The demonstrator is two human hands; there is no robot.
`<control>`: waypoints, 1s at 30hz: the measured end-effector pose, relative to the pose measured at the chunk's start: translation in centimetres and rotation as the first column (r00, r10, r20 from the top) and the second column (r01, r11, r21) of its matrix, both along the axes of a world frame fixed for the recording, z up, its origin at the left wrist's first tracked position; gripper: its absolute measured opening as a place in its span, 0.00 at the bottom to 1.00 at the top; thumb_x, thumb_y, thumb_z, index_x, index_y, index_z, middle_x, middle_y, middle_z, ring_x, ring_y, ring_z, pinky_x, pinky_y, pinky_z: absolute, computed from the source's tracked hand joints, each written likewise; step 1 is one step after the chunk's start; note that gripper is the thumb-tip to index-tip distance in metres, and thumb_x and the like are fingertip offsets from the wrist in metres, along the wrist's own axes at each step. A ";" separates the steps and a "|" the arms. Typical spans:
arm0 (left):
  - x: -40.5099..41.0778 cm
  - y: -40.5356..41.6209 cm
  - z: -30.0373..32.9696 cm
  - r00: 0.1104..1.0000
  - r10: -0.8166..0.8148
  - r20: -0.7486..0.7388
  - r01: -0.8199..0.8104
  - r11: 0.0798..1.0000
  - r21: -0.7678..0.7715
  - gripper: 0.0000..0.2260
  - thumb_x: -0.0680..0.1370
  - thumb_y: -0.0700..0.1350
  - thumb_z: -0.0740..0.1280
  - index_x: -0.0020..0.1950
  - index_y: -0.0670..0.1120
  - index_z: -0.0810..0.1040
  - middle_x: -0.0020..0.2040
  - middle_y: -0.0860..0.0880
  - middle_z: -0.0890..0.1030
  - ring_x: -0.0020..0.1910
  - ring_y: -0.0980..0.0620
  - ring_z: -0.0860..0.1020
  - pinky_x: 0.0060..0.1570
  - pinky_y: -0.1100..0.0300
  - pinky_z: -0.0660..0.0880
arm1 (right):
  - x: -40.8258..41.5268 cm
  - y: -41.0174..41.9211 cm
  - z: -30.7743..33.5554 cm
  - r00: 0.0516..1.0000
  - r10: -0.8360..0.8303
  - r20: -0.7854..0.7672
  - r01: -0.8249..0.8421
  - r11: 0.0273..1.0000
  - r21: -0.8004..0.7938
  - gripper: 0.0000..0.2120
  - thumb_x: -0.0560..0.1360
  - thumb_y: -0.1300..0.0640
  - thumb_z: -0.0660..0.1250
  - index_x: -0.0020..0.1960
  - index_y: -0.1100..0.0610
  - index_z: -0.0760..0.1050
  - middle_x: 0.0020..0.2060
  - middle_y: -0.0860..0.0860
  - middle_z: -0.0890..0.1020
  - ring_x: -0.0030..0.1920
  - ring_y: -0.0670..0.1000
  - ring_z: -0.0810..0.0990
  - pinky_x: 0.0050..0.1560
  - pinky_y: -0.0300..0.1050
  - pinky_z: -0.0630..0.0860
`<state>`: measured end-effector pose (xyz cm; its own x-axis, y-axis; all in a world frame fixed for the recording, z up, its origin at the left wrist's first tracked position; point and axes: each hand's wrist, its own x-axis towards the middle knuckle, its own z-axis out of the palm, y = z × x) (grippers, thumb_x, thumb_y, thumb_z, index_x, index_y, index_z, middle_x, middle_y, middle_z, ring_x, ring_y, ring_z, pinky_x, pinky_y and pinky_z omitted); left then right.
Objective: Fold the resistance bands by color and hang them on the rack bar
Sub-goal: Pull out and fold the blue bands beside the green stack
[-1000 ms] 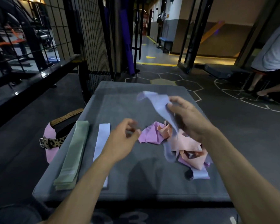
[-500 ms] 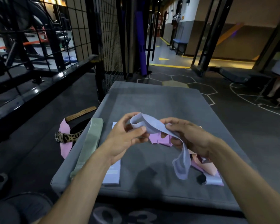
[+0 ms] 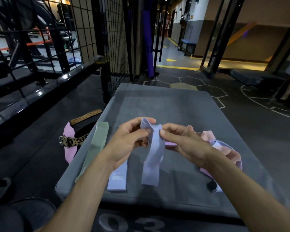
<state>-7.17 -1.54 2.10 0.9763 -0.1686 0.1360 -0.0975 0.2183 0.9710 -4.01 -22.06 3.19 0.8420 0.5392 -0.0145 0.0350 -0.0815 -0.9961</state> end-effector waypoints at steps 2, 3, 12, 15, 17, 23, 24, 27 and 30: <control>0.0 0.1 0.1 1.000 -0.026 -0.016 0.026 1.000 0.009 0.13 0.81 0.33 0.62 0.60 0.44 0.82 0.44 0.44 0.77 0.41 0.49 0.73 0.40 0.58 0.72 | 0.0 0.3 0.4 0.997 -0.061 0.042 0.057 0.995 0.085 0.17 0.75 0.52 0.72 0.54 0.67 0.77 0.49 0.61 0.83 0.51 0.58 0.81 0.62 0.65 0.74; 0.0 0.2 0.2 0.999 -0.040 -0.020 0.041 0.999 0.016 0.14 0.80 0.33 0.63 0.60 0.45 0.82 0.44 0.44 0.77 0.41 0.49 0.72 0.39 0.58 0.72 | 0.0 0.4 0.6 0.994 -0.084 0.068 0.075 0.989 0.131 0.15 0.75 0.54 0.72 0.52 0.67 0.78 0.48 0.62 0.83 0.49 0.58 0.81 0.59 0.64 0.75; -0.1 1.6 1.2 0.964 0.106 0.245 -0.147 0.977 0.154 0.19 0.73 0.43 0.63 0.61 0.52 0.82 0.58 0.49 0.81 0.41 0.44 0.67 0.41 0.53 0.66 | -1.0 1.0 3.3 0.873 -0.271 0.405 0.212 0.960 0.184 0.05 0.76 0.62 0.70 0.48 0.64 0.81 0.38 0.55 0.84 0.39 0.49 0.81 0.42 0.42 0.78; -0.6 0.8 2.0 0.904 0.130 0.408 -0.250 0.934 0.256 0.13 0.76 0.53 0.68 0.56 0.49 0.83 0.49 0.51 0.84 0.43 0.51 0.78 0.42 0.59 0.73 | -1.3 1.3 3.9 0.846 -0.253 0.468 0.207 0.967 0.148 0.06 0.76 0.62 0.71 0.48 0.65 0.82 0.40 0.59 0.85 0.41 0.56 0.84 0.44 0.51 0.81; -0.5 0.2 1.9 0.861 0.186 0.474 -0.346 0.897 0.275 0.09 0.77 0.52 0.71 0.52 0.49 0.85 0.44 0.50 0.85 0.42 0.50 0.81 0.42 0.58 0.76 | -1.5 1.6 3.9 0.829 -0.244 0.503 0.214 0.970 0.118 0.06 0.75 0.61 0.72 0.48 0.65 0.82 0.41 0.60 0.86 0.44 0.62 0.84 0.46 0.60 0.81; -0.3 0.1 2.4 0.835 0.248 0.491 -0.395 0.891 0.222 0.05 0.79 0.46 0.70 0.48 0.47 0.85 0.40 0.51 0.85 0.39 0.49 0.81 0.42 0.50 0.79 | -1.1 2.1 3.4 0.829 -0.215 0.517 0.217 0.975 0.057 0.12 0.75 0.54 0.75 0.56 0.55 0.78 0.49 0.52 0.84 0.51 0.54 0.84 0.52 0.59 0.81; -0.4 0.1 2.6 0.832 0.252 0.495 -0.396 0.894 0.212 0.05 0.80 0.46 0.70 0.48 0.47 0.85 0.40 0.49 0.85 0.40 0.44 0.82 0.42 0.47 0.80 | -1.2 2.2 3.4 0.827 -0.193 0.528 0.191 0.980 0.059 0.11 0.76 0.56 0.73 0.57 0.56 0.78 0.50 0.52 0.85 0.52 0.54 0.84 0.53 0.58 0.81; -0.6 0.0 2.8 0.844 0.255 0.472 -0.369 0.915 0.164 0.08 0.79 0.51 0.71 0.50 0.48 0.84 0.42 0.43 0.84 0.42 0.36 0.80 0.42 0.40 0.78 | -1.3 2.6 3.6 0.804 -0.242 0.543 0.195 0.970 0.144 0.05 0.77 0.63 0.71 0.52 0.62 0.81 0.43 0.56 0.86 0.46 0.56 0.85 0.49 0.56 0.82; -0.5 0.6 1.9 0.928 0.117 0.354 -0.213 0.945 0.247 0.12 0.78 0.52 0.71 0.58 0.48 0.79 0.52 0.48 0.84 0.52 0.45 0.82 0.53 0.46 0.80 | -0.8 3.0 4.1 0.781 -0.345 0.520 0.250 0.936 0.246 0.03 0.76 0.66 0.71 0.50 0.65 0.80 0.40 0.60 0.83 0.39 0.57 0.81 0.42 0.55 0.80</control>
